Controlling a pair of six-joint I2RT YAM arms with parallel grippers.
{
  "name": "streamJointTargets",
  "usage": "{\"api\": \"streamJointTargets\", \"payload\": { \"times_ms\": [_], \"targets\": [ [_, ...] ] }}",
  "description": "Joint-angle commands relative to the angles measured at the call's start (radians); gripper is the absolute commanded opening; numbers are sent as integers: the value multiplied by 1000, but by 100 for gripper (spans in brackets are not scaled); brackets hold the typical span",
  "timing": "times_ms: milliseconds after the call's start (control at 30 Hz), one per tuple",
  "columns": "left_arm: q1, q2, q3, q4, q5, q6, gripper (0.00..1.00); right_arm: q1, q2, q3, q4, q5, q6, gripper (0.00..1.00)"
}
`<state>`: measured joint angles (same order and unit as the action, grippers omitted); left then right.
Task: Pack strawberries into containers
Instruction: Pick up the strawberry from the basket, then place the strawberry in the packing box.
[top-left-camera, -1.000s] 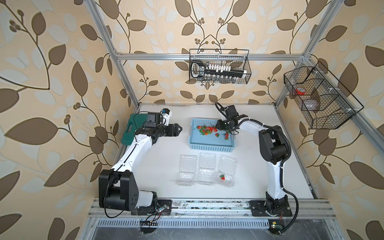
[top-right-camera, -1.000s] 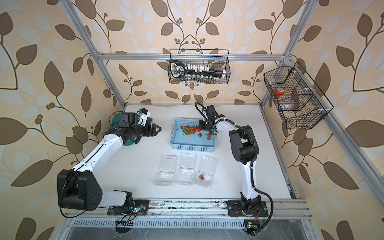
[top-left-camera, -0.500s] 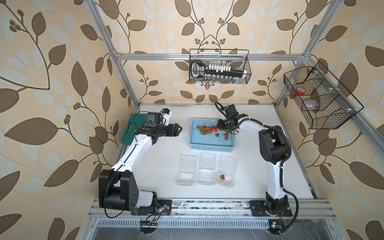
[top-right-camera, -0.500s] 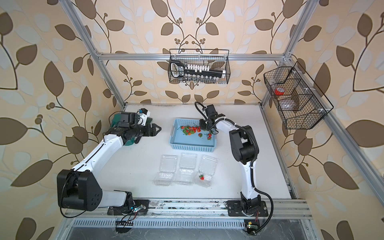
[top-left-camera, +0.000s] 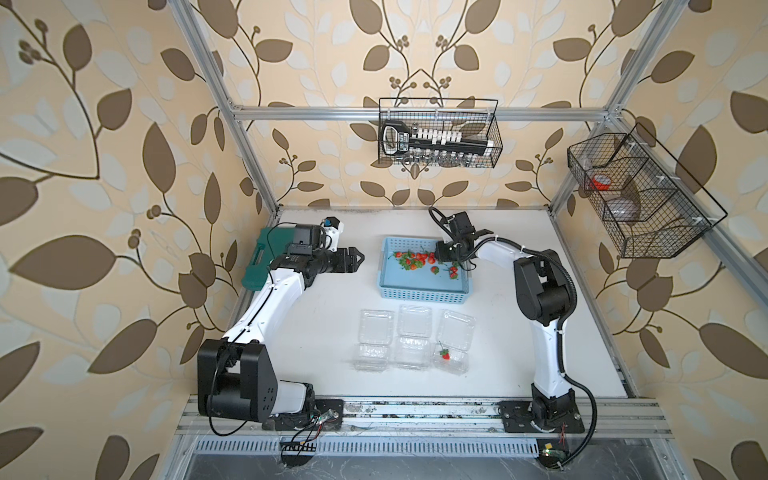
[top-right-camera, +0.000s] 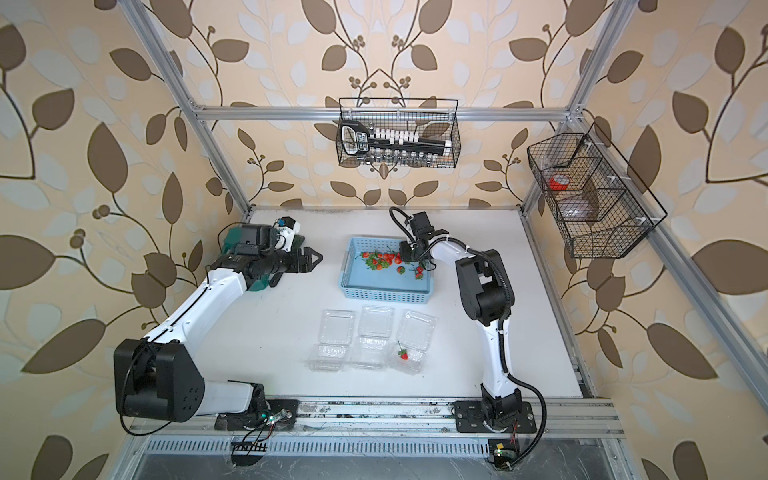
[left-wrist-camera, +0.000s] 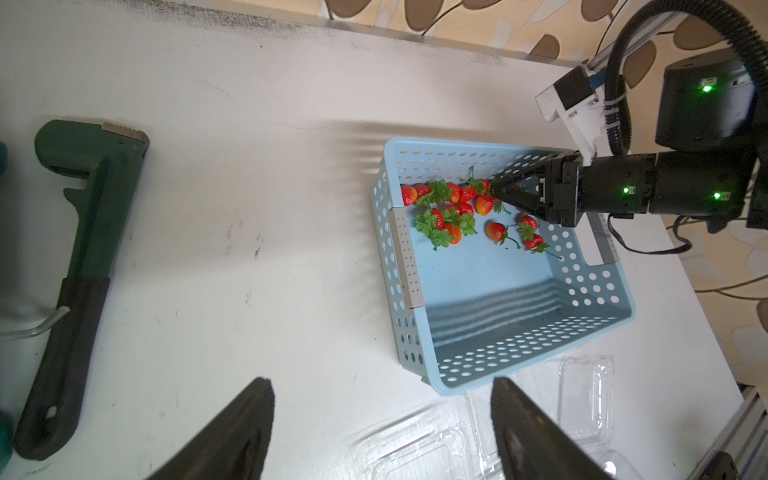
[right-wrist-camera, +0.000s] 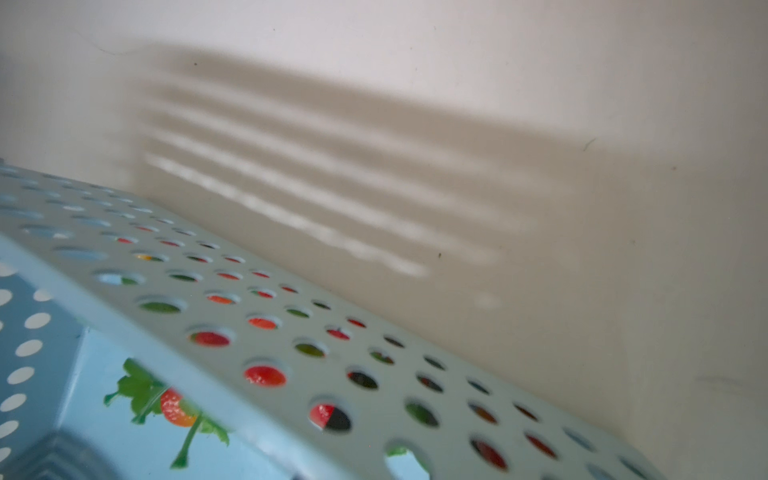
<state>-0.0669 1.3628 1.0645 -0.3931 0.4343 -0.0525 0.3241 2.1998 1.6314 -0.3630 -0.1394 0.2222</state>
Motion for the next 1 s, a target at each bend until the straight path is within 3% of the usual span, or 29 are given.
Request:
{"api": "streamJointTargets", "payload": {
  "times_ms": [0, 167, 400, 733, 967],
  "targets": [
    [-11, -12, 37, 8, -3, 19, 83, -5, 13, 30, -2, -10, 0, 21],
    [-11, -10, 34, 8, -2, 18, 83, -5, -13, 11, 14, -19, 2, 9],
    [-11, -10, 36, 9, 1, 16, 83, -5, -79, -26, 16, -17, -13, 0],
    [-13, -14, 36, 9, 4, 15, 83, 0, -263, -132, -3, -56, -40, 0],
    [-16, -17, 36, 6, 4, 16, 83, 46, -513, -301, -65, -77, -68, 0]
  ]
}}
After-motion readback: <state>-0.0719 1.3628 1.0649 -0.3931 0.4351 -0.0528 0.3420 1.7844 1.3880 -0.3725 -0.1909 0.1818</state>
